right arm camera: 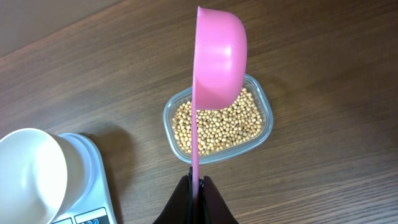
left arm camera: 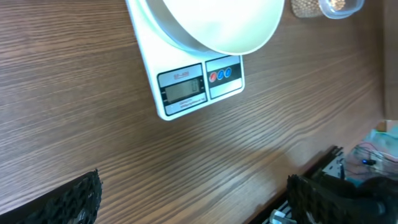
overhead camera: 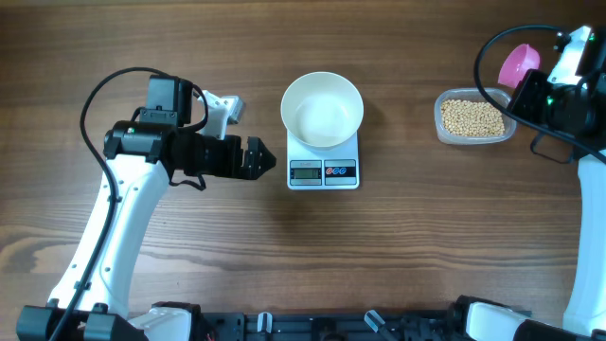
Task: Scoop item into bowl and weigh 150g on scale
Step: 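Lower the pink scoop into the soybean tub with the right gripper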
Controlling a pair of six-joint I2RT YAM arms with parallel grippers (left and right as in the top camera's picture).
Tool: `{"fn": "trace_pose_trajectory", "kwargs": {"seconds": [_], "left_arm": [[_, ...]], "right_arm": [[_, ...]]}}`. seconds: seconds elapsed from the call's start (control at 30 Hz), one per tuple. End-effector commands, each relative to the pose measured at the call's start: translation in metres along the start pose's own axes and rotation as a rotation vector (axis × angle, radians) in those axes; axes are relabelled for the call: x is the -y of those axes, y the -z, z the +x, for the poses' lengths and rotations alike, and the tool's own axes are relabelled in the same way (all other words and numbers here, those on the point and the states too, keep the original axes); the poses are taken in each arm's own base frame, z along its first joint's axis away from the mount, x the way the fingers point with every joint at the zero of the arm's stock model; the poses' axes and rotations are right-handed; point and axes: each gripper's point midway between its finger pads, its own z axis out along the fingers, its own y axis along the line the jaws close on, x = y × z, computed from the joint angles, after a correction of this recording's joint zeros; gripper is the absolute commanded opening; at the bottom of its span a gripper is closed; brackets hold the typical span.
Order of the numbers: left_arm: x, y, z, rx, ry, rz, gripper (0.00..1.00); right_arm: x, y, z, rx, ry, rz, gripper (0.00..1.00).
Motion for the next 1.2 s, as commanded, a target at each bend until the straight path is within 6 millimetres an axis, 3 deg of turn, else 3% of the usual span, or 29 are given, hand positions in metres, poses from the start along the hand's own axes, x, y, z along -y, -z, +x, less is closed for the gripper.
{"fn": "trace_pose_trajectory", "kwargs": {"seconds": [0.0, 1.17], "left_arm": [[0.0045, -0.0014, 0.0048, -0.014, -0.008, 0.040, 1.00], [0.0078, -0.0012, 0.0091, -0.029, -0.019, 0.059, 1.00]], "right_arm": [[0.0015, -0.0003, -0.0023, 0.004, -0.009, 0.007, 0.04], [0.0017, -0.0003, -0.0018, 0.002, -0.007, 0.008, 0.05]]}}
